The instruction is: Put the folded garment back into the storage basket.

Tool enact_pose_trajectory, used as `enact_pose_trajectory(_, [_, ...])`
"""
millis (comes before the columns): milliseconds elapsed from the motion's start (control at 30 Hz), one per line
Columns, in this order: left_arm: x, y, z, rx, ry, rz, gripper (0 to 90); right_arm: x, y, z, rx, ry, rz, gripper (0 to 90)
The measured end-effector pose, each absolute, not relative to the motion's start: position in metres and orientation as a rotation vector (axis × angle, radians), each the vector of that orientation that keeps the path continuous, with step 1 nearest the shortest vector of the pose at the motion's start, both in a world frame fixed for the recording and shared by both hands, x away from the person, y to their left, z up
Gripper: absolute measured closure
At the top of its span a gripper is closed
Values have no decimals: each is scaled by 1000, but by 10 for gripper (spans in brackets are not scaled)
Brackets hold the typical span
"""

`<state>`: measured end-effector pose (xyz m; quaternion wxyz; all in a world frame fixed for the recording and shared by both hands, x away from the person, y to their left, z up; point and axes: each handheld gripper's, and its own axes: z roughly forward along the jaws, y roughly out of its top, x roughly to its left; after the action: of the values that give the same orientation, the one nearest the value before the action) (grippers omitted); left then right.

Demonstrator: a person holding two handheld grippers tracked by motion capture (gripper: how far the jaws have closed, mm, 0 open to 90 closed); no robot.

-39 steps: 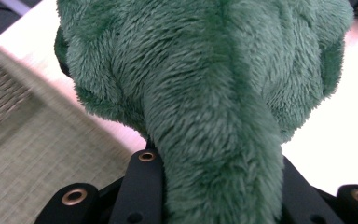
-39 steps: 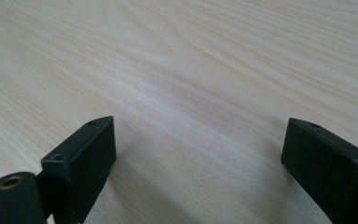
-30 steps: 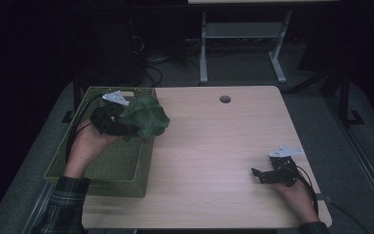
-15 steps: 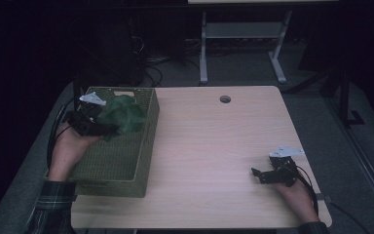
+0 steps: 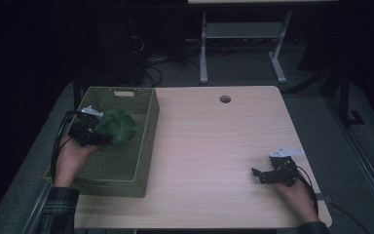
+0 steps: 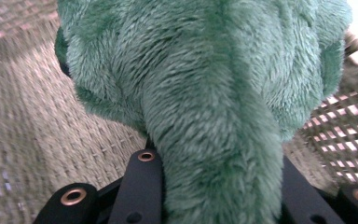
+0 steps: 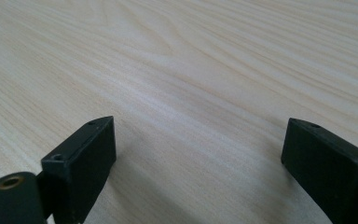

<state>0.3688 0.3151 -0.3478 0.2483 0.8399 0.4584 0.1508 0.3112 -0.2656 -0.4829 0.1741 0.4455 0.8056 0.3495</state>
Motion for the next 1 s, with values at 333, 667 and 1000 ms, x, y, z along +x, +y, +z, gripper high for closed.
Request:
enact_pose_trajectory(333, [378, 314, -384, 2315, 1286, 341, 717, 311, -266, -483, 1263, 2284, 991, 95])
enact_pose_trajectory(667, [381, 314, -398, 2343, 1313, 297, 688, 311, -266, -483, 1257, 2285, 991, 96])
enact_pose_trajectory(1000, [382, 314, -403, 2338, 1306, 297, 439, 311, -266, -483, 1257, 2285, 991, 96])
